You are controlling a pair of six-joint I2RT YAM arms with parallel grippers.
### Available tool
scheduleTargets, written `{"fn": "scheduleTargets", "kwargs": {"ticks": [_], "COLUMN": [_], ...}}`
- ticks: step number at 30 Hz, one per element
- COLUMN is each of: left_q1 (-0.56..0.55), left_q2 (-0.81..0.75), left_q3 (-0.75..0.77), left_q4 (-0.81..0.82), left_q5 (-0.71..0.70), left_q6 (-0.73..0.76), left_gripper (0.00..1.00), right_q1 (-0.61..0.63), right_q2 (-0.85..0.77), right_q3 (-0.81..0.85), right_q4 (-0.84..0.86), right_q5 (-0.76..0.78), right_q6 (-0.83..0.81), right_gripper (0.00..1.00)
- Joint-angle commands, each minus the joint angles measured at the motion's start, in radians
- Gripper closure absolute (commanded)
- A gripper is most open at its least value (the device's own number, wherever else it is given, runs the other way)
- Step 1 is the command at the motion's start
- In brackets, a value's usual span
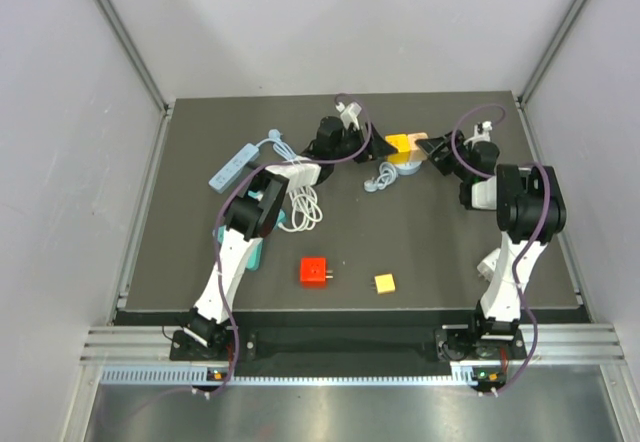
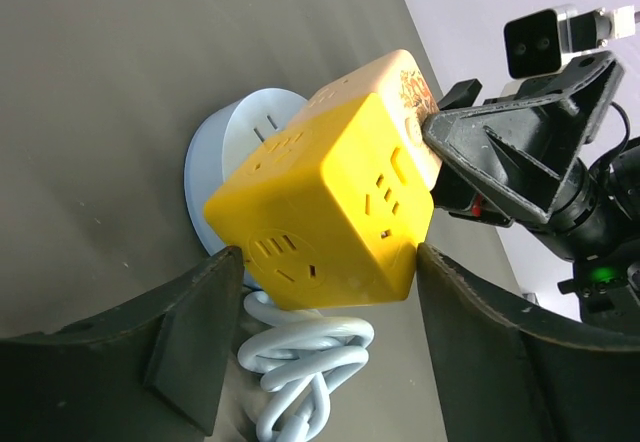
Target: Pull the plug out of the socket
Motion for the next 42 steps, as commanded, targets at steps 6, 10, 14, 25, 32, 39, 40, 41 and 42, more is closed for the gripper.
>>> {"fn": "scheduleTargets", "kwargs": {"ticks": [6, 10, 14, 25, 32, 39, 40, 41, 42], "left_q1": [-0.031, -0.033, -0.034, -0.061, -0.064, -0.068, -0.070, -0.070, -0.070], "left_q2": [0.046, 0.046, 0.046, 0.055, 0.063, 0.073, 0.073, 0.073, 0.073], "left_q3": [0.081, 0.083, 0.087, 0.150, 0.165, 0.191, 0.193, 0.193, 0.195], "left_q4": [-0.040, -0.091, -0.112, -0.230, -0.259, -0.315, -0.321, -0.324, -0.328], "left_q5": [-0.014, -0.042, -0.049, -0.089, -0.098, -0.115, -0.121, -0.126, -0.128], "left_q6": [0.031, 0.059, 0.073, 0.150, 0.159, 0.183, 0.188, 0.191, 0.196], "left_gripper": [0.37, 0.41, 0.41, 0.41, 0.41, 0.42, 0.42, 0.42, 0.42], "right_q1": [0.015, 0.004, -0.014, -0.008, 0.006, 0.006, 0.009, 0.015, 0.016], "right_q2": [0.052, 0.103, 0.193, 0.157, 0.080, 0.206, 0.209, 0.204, 0.189], "right_q3": [-0.042, -0.059, -0.056, -0.062, -0.079, -0.041, -0.023, -0.023, -0.026], "right_q4": [0.260, 0.399, 0.661, 0.652, 0.496, 0.763, 0.760, 0.757, 0.757], "right_q5": [-0.085, -0.097, -0.120, -0.119, -0.088, -0.118, -0.122, -0.122, -0.117], "right_q6": [0.125, 0.195, 0.350, 0.322, 0.187, 0.424, 0.435, 0.421, 0.417], "right_gripper": [0.85, 1.00, 1.00, 1.00, 1.00, 1.00, 1.00, 1.00, 1.00]}}
